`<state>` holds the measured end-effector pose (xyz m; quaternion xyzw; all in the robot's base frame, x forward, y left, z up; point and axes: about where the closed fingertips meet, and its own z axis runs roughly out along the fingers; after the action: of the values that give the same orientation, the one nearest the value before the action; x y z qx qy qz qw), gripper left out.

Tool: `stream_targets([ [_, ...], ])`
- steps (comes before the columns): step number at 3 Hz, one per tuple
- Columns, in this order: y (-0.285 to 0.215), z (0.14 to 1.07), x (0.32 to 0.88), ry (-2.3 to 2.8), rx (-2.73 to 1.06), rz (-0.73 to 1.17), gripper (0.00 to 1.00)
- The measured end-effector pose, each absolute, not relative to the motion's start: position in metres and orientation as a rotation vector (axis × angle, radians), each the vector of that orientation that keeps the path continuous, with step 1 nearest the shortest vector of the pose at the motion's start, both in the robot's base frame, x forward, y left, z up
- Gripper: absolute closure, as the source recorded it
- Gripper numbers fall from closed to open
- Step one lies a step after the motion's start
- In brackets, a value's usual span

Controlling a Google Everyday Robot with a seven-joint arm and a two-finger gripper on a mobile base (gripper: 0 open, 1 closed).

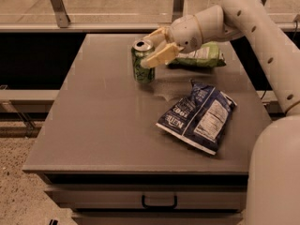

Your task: Move green can near blue chip bag

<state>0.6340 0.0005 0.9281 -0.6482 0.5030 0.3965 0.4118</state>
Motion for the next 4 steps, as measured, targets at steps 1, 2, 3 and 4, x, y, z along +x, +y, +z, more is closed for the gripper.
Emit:
stream_targets([
  [1,-0.017,0.930,0.631,1.237,-1.627,1.008,1.00],
  [2,-0.037,0.939,0.622,1.209,-1.630,1.015,1.00],
  [3,-0.051,0.951,0.607,1.203,-1.638,0.983,1.00],
  [4,-0.056,0.952,0.579,1.217,-1.652,0.978,1.00],
])
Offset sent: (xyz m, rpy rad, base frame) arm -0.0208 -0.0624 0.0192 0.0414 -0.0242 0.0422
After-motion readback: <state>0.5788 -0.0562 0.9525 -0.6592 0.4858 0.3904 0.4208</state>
